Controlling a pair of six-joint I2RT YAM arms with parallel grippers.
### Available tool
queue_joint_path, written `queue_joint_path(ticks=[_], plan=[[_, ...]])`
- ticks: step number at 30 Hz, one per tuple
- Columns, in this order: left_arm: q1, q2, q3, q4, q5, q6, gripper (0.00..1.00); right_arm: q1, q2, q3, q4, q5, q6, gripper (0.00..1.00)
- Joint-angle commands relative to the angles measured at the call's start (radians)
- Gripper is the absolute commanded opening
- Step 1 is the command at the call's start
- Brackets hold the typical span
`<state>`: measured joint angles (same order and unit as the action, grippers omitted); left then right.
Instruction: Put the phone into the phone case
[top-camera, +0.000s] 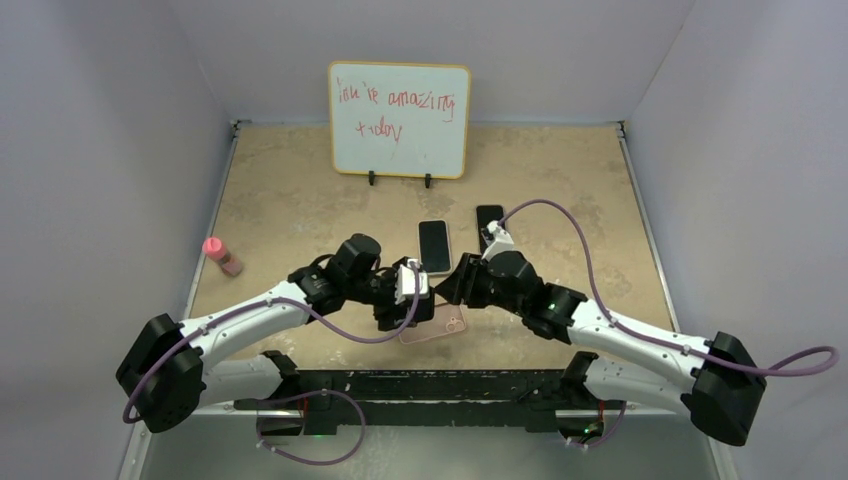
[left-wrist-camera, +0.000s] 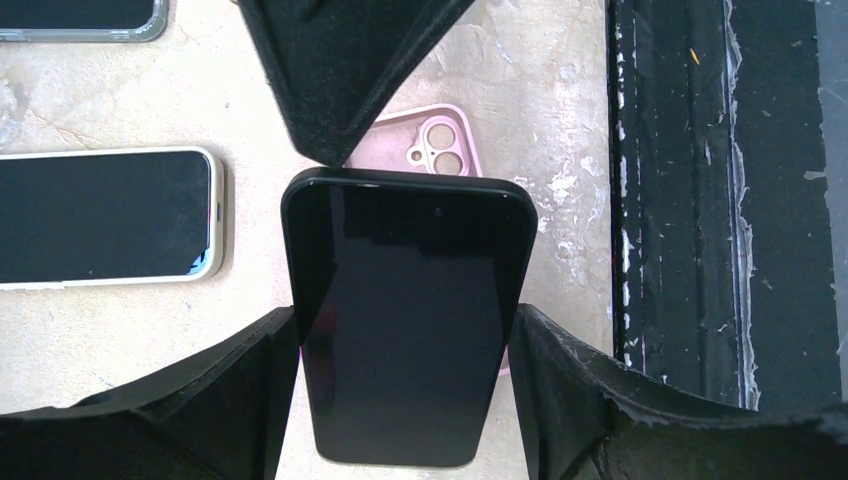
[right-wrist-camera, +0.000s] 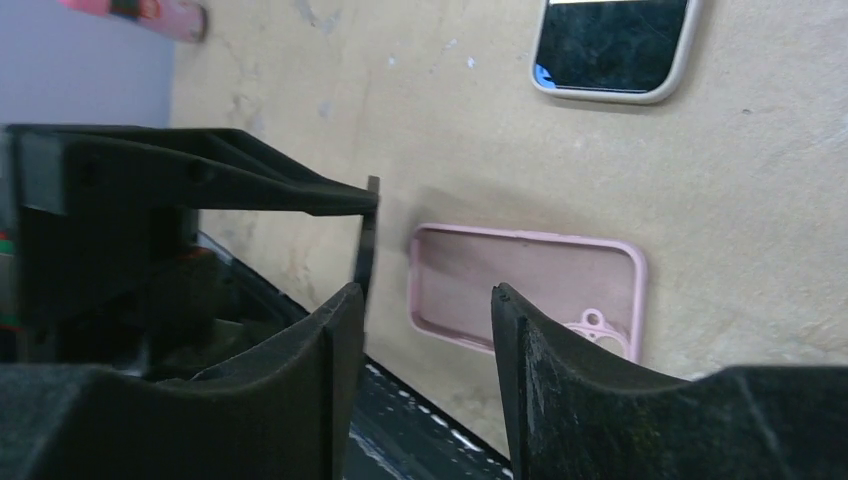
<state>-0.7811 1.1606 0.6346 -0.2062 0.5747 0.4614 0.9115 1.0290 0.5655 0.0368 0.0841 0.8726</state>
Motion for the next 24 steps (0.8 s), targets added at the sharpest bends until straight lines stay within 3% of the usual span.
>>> queue_joint_path(ticks=[1, 9, 21, 24], plan=[[-0.004, -0.027, 0.004, 0.08, 0.052, -0.036, 0.35, 0.004, -0.042, -0.015, 0.095, -0.009, 0.113, 0.52], [-0.004, -0.028, 0.0, 0.102, 0.037, -0.069, 0.35, 0.005, 0.015, 0.006, 0.125, -0.083, 0.185, 0.51], [-0.004, -0.012, 0.0, 0.13, 0.0, -0.119, 0.36, 0.021, 0.075, -0.004, 0.138, -0.162, 0.192, 0.25], [-0.004, -0.004, -0.001, 0.135, -0.016, -0.127, 0.37, 0.021, 0.069, -0.005, 0.136, -0.153, 0.18, 0.07]])
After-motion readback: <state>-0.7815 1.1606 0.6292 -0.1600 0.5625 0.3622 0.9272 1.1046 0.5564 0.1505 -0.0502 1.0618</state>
